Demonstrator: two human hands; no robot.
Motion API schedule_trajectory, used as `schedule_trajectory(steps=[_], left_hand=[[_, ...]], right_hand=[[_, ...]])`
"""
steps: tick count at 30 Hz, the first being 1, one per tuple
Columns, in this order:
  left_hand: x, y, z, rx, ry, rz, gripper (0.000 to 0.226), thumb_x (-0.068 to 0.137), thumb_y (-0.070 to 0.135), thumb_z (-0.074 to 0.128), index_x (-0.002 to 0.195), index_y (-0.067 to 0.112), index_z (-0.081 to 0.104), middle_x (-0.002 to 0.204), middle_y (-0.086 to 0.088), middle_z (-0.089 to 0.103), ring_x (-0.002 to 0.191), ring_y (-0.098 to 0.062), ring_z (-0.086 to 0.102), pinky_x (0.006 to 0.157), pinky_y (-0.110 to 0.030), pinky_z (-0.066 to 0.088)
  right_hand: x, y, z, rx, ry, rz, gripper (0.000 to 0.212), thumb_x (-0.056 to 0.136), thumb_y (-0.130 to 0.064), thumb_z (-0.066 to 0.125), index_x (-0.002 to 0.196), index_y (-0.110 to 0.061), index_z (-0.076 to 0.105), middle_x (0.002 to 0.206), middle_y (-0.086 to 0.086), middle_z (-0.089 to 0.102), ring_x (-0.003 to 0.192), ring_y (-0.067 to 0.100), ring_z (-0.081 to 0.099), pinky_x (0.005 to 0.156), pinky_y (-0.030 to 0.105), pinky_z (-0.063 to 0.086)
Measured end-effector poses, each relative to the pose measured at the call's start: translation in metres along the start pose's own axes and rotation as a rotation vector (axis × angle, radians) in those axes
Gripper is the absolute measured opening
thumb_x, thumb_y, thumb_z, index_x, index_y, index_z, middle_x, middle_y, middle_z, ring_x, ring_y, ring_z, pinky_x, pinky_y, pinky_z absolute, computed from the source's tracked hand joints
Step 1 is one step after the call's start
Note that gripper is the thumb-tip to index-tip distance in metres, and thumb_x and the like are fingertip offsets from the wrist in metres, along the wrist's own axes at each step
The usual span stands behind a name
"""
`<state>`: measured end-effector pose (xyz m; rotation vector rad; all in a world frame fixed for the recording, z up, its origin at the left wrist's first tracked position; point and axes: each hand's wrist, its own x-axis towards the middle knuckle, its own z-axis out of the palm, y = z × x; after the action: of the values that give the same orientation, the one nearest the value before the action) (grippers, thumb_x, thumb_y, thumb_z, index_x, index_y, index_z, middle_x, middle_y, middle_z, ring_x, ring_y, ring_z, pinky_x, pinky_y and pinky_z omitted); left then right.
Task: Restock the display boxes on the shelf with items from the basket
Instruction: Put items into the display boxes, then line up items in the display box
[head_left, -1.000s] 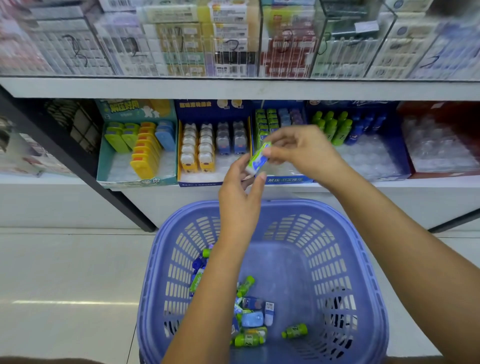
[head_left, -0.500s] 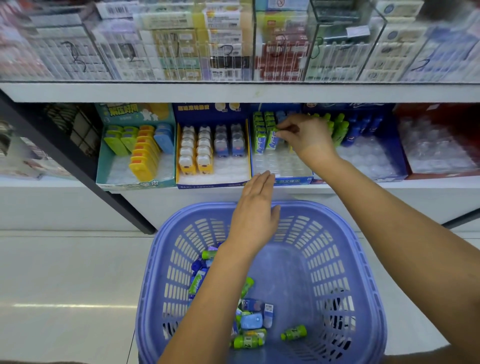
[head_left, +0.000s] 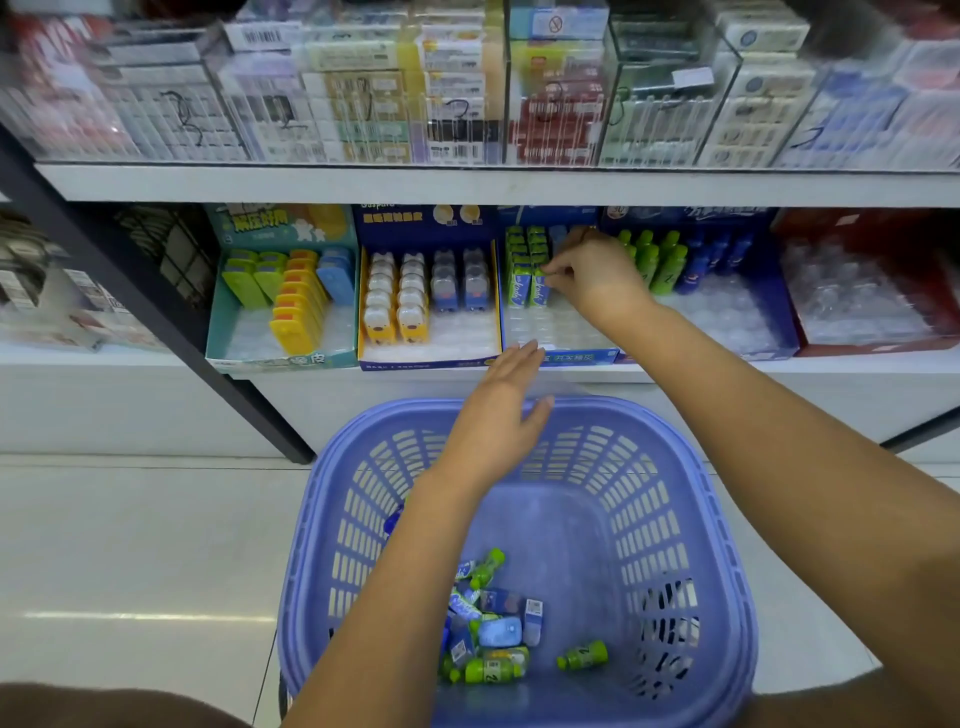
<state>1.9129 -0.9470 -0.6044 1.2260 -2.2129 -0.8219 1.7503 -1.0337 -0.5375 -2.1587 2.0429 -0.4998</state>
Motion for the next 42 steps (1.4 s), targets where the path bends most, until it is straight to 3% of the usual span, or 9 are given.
schedule_trajectory(steps=[4, 7, 9, 16, 23, 29, 36, 39, 42], left_hand=[[-0.017, -0.016, -0.004, -0.181, 0.310, -0.118, 0.021, 0.096, 0.022, 0.049, 0.104, 0.016, 0.068, 0.103, -0.001, 0.070, 0.093, -0.011, 0.062, 0.080, -0.021, 0.047], [-0.030, -0.047, 0.010, -0.024, 0.113, -0.334, 0.023, 0.094, 0.020, 0.051, 0.080, 0.004, 0.063, 0.078, -0.017, 0.066, 0.077, -0.032, 0.061, 0.066, -0.038, 0.045], [-0.041, -0.068, 0.028, 0.133, -0.130, -0.445, 0.024, 0.092, 0.017, 0.052, 0.077, 0.000, 0.060, 0.083, -0.025, 0.064, 0.082, -0.038, 0.061, 0.067, -0.040, 0.042], [-0.103, -0.133, 0.085, 0.286, -0.693, -0.630, 0.045, 0.096, 0.011, 0.047, 0.141, 0.008, 0.042, 0.148, -0.012, 0.040, 0.135, -0.024, 0.038, 0.106, -0.028, 0.029], [-0.107, -0.139, 0.101, 0.240, -0.521, -0.556, 0.027, 0.087, 0.010, 0.059, 0.113, 0.007, 0.066, 0.117, -0.015, 0.065, 0.110, -0.030, 0.058, 0.092, -0.035, 0.047], [-0.108, -0.121, 0.134, 0.396, -0.796, -0.332, 0.028, 0.088, 0.024, 0.061, 0.111, 0.008, 0.065, 0.115, -0.018, 0.061, 0.109, -0.033, 0.056, 0.089, -0.039, 0.046], [-0.111, -0.125, 0.147, 0.489, -0.848, -0.310, 0.027, 0.093, 0.018, 0.055, 0.118, 0.009, 0.064, 0.125, -0.016, 0.050, 0.119, -0.030, 0.044, 0.099, -0.039, 0.042], [-0.110, -0.126, 0.145, 0.487, -0.833, -0.339, 0.029, 0.097, 0.018, 0.050, 0.120, 0.005, 0.061, 0.127, -0.018, 0.047, 0.118, -0.032, 0.045, 0.100, -0.039, 0.041], [-0.104, -0.124, 0.137, 0.378, -0.725, -0.466, 0.030, 0.098, 0.018, 0.044, 0.120, 0.003, 0.057, 0.128, -0.019, 0.048, 0.117, -0.032, 0.048, 0.098, -0.034, 0.038]], right_hand=[[-0.029, -0.011, -0.003, 0.114, 0.038, -0.034, 0.024, 0.085, -0.021, 0.066, 0.106, -0.010, 0.069, 0.105, 0.010, 0.063, 0.085, 0.020, 0.057, 0.082, 0.029, 0.047], [-0.066, -0.021, 0.024, 0.204, -0.225, -0.057, 0.013, 0.080, -0.025, 0.072, 0.087, -0.014, 0.072, 0.086, 0.004, 0.070, 0.073, 0.013, 0.058, 0.065, 0.022, 0.040], [-0.092, -0.022, 0.057, 0.127, -0.500, -0.051, 0.019, 0.079, -0.026, 0.073, 0.093, -0.014, 0.071, 0.093, 0.003, 0.071, 0.086, 0.017, 0.063, 0.070, 0.022, 0.040], [-0.173, 0.005, 0.164, -0.028, -1.075, 0.079, 0.055, 0.083, -0.023, 0.070, 0.133, -0.012, 0.051, 0.128, 0.011, 0.056, 0.117, 0.027, 0.053, 0.092, 0.031, 0.042], [-0.211, 0.012, 0.220, 0.014, -1.192, 0.065, 0.057, 0.075, -0.020, 0.076, 0.126, -0.010, 0.053, 0.128, 0.014, 0.055, 0.115, 0.028, 0.053, 0.091, 0.030, 0.043], [-0.215, 0.010, 0.239, 0.091, -1.126, 0.107, 0.041, 0.077, -0.023, 0.073, 0.114, -0.009, 0.064, 0.114, 0.014, 0.066, 0.105, 0.026, 0.062, 0.085, 0.030, 0.046], [-0.212, 0.012, 0.241, -0.036, -1.289, 0.120, 0.044, 0.074, -0.018, 0.076, 0.113, -0.003, 0.064, 0.114, 0.016, 0.065, 0.098, 0.024, 0.062, 0.084, 0.030, 0.047], [-0.200, 0.013, 0.231, -0.061, -1.280, 0.188, 0.016, 0.078, -0.021, 0.070, 0.082, -0.005, 0.070, 0.071, 0.007, 0.072, 0.071, 0.019, 0.061, 0.065, 0.026, 0.047], [-0.176, 0.017, 0.209, 0.029, -1.243, 0.292, 0.020, 0.083, -0.017, 0.063, 0.063, -0.014, 0.060, 0.030, -0.003, 0.049, 0.040, 0.007, 0.051, 0.045, 0.019, 0.040]])
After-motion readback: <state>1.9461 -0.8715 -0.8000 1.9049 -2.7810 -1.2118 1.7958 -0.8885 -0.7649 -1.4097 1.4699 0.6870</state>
